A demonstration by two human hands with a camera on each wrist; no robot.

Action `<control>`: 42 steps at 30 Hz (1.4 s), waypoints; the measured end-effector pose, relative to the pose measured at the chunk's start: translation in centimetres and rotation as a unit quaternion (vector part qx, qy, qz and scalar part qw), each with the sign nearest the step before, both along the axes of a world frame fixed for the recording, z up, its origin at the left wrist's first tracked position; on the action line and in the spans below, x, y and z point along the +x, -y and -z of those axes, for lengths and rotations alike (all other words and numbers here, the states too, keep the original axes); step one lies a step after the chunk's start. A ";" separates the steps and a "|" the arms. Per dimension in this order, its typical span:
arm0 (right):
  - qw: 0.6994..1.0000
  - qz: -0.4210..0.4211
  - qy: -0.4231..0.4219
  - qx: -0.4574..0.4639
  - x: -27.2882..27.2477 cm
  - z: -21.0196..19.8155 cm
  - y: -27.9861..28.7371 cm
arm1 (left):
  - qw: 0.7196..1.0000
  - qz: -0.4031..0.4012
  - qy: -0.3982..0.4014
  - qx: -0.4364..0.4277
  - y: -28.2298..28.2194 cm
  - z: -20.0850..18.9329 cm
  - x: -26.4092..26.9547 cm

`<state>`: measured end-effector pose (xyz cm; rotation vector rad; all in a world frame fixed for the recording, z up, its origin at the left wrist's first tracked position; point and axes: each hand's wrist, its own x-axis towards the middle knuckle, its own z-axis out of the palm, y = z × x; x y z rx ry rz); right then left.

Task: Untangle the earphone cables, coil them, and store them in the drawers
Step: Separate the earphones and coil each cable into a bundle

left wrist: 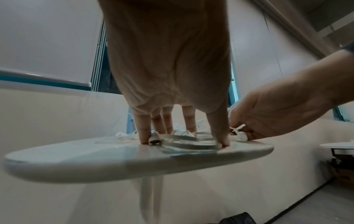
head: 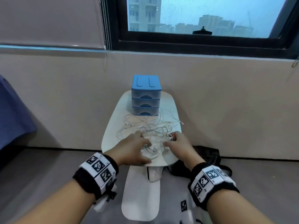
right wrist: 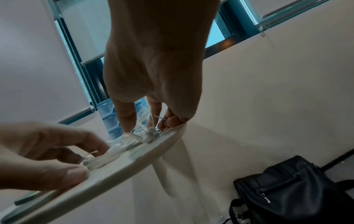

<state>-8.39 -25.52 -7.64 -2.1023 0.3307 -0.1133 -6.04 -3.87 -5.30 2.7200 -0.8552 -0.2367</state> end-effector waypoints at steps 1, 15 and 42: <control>1.000 -0.014 -0.008 0.000 -0.2 0.1 0.0 | 1.000 -0.012 0.007 -0.009 0.2 0.1 -0.2; 0.988 -0.071 -0.090 0.100 1.8 -0.6 1.0 | 0.995 -0.017 0.082 -0.058 0.2 1.4 0.6; 0.963 0.038 -0.263 -0.033 6.8 -3.0 1.1 | 0.708 -0.159 -0.255 -0.639 -4.0 -4.7 -0.5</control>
